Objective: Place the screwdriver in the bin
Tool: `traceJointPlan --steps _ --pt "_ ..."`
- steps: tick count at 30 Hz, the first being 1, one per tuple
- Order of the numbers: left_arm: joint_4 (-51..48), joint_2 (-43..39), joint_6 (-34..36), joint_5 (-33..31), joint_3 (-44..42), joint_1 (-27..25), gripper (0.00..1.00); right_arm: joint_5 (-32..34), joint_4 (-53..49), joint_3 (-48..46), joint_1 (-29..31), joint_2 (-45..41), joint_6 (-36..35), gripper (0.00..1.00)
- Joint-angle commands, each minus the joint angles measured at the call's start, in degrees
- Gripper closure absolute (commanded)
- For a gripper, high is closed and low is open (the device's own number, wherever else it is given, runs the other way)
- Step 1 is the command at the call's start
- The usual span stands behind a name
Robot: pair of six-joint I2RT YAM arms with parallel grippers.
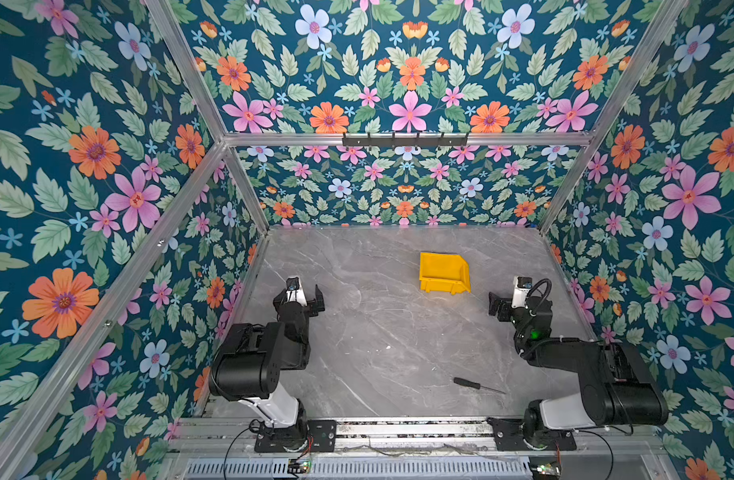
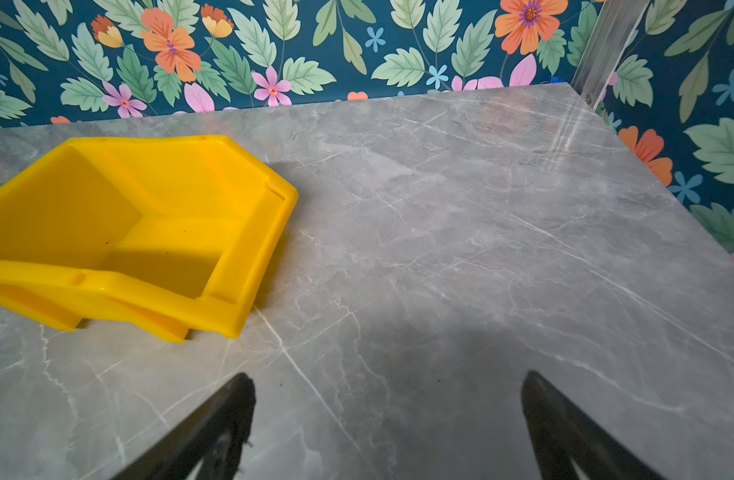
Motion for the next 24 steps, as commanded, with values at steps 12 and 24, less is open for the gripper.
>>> traceJointPlan --steps 12,24 --pt "0.15 -0.09 -0.14 0.13 0.12 -0.02 0.00 0.58 0.88 0.15 0.05 -0.01 0.79 0.01" --pt "-3.21 -3.95 2.36 5.82 0.07 -0.36 0.00 -6.39 -3.52 0.81 0.09 -3.88 -2.21 0.01"
